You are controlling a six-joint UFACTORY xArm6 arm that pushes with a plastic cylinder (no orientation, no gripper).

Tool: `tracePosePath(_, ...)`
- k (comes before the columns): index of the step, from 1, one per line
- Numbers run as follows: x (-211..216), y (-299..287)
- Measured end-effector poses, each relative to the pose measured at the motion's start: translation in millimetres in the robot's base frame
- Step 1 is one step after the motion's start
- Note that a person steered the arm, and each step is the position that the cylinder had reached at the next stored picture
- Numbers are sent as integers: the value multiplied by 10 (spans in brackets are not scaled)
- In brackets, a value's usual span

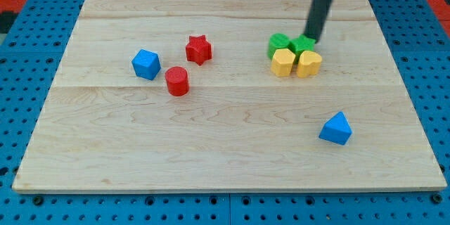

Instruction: Move the green circle to the left side of the yellow hexagon

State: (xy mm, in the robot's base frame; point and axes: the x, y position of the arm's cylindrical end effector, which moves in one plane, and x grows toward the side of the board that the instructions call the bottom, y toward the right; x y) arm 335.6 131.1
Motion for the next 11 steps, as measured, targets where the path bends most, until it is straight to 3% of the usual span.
tracePosePath(2, -1, -1024)
tracePosePath(4, -265, -1357)
tracePosePath(6, 431, -549)
tracePosePath(11, 896, -417)
